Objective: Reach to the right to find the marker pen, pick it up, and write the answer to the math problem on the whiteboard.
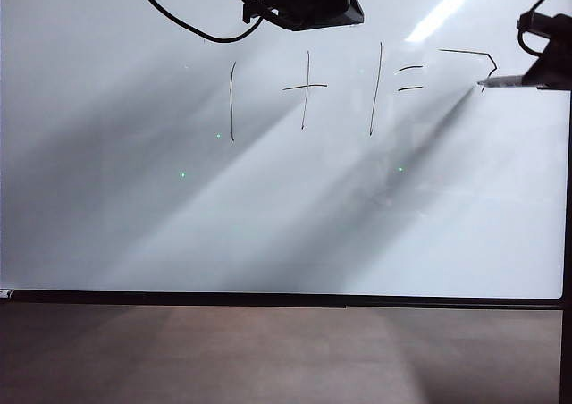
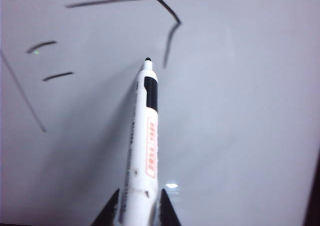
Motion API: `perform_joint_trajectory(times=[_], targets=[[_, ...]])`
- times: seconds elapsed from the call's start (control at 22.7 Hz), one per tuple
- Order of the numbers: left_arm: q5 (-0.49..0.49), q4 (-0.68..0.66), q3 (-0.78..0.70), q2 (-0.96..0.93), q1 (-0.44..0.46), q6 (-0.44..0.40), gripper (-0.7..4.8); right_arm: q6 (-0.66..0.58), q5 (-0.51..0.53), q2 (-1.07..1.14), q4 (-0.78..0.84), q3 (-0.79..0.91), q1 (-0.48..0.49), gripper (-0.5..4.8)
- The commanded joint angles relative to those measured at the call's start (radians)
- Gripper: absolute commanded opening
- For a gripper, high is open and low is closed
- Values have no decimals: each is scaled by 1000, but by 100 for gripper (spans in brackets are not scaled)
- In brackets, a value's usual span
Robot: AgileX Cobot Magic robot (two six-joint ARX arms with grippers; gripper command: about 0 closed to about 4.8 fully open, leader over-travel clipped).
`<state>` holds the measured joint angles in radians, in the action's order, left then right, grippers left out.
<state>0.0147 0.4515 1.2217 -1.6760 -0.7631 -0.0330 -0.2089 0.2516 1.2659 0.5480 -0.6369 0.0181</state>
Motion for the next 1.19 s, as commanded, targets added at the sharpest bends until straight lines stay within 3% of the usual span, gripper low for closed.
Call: perform_joint_trajectory(times=[0.04,0.31,1.19], targets=[[-3,5,4,3,-2,-4,-4,-5,21,1,26,-2,-37,-6],[-3,-3,4,3,-2,-4,-5,-5,8,1,45,-3,-103,-6],[-3,-6,4,3,-2,-4,-4,-4,-13,34,95,-6,-102,-6]])
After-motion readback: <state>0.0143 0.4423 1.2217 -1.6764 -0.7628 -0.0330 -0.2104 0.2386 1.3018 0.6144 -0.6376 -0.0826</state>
